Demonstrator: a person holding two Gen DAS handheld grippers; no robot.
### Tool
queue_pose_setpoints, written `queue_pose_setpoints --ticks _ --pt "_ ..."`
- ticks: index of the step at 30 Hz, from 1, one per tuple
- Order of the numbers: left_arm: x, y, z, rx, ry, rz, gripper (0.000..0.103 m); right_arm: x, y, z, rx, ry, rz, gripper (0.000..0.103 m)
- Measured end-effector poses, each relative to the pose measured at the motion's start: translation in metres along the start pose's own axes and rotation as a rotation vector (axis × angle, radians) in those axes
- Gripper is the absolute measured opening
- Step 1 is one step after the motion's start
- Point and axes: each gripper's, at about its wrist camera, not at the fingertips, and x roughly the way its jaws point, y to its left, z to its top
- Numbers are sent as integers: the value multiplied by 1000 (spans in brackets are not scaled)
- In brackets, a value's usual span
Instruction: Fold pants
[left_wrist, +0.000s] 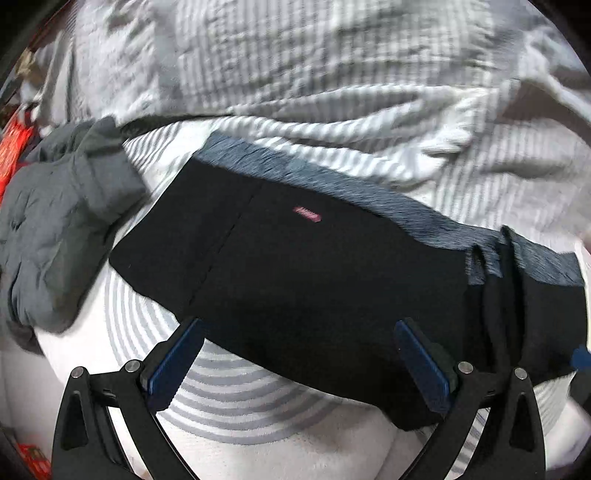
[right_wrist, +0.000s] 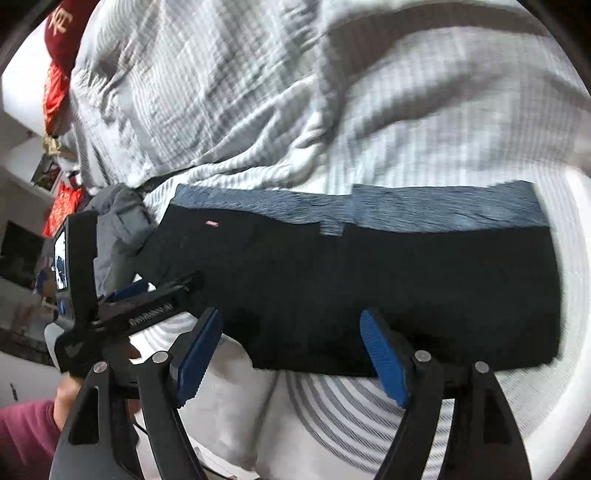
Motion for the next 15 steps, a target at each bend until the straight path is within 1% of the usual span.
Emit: queue_pose_setpoints --ticks 3,4,6,9,10,11,13,15 --pt "-7 -21 0 61 2 -52 103 -22 -41 -1 117 -2 -58 81" --pt "-9 -33 1 77 4 -86 103 -27 -56 0 149 -1 -78 81" --pt "-13 -50 3 95 3 -130 103 -32 -80 6 191 3 -114 80" --pt "-22 -83 8 114 -3 -196 103 -31 -100 20 230 15 -148 73" --pt "-25 -94 10 120 -6 -218 103 -32 -105 26 236 18 -158 62" --pt "-27 -106 13 131 -9 -237 103 -32 -110 32 241 23 -163 47" --pt "-29 -127 17 157 -11 -260 103 -28 -117 43 242 38 -147 31" --pt "-27 -146 19 179 -12 -283 103 -19 -120 58 218 56 -140 31"
